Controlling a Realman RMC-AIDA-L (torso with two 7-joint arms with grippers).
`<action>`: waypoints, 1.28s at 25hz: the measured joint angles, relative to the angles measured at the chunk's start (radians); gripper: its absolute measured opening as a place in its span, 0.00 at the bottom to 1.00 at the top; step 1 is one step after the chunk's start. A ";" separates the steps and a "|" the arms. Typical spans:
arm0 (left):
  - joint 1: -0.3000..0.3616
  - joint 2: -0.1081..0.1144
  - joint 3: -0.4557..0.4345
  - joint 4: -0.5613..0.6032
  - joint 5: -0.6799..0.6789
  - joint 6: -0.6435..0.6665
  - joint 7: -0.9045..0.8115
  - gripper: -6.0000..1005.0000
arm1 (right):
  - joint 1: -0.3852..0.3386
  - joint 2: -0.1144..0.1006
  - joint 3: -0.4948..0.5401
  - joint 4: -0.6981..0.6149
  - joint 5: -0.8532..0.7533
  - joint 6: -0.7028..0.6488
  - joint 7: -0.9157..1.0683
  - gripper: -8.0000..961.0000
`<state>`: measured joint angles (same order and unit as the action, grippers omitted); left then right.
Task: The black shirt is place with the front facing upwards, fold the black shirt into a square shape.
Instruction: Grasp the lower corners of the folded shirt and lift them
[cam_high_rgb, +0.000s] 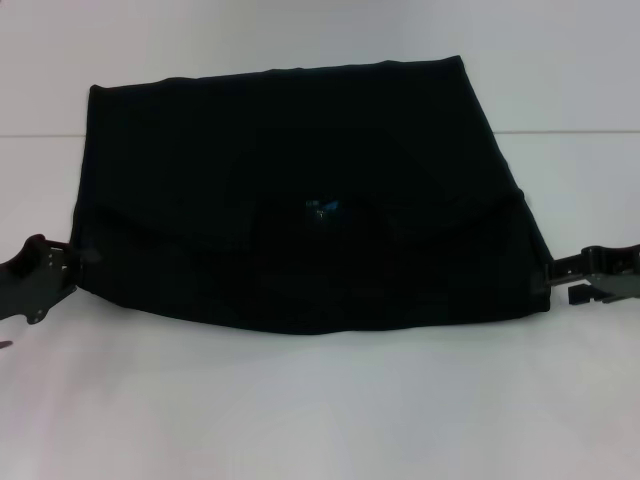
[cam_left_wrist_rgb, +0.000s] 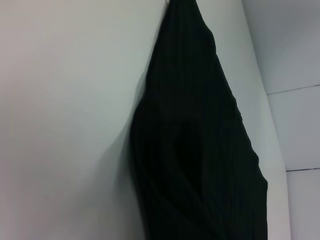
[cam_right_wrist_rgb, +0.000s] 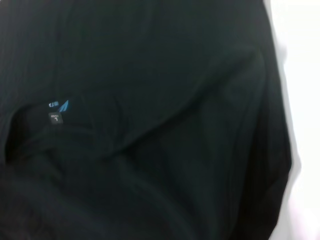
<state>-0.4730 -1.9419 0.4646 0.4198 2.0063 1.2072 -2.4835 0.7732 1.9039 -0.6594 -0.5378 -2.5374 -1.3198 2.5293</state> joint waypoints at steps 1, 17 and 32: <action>-0.001 0.000 0.000 0.000 0.000 0.000 0.000 0.07 | 0.000 0.000 0.001 0.004 0.000 -0.004 0.003 0.76; -0.005 -0.001 -0.024 -0.002 0.000 -0.003 0.024 0.07 | -0.011 0.004 0.049 0.048 0.002 0.001 0.026 0.74; -0.007 -0.004 -0.026 -0.002 0.000 -0.001 0.026 0.07 | 0.012 0.025 0.048 0.087 0.002 0.077 0.019 0.72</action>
<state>-0.4804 -1.9460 0.4387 0.4175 2.0064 1.2059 -2.4571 0.7855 1.9289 -0.6111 -0.4512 -2.5349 -1.2430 2.5481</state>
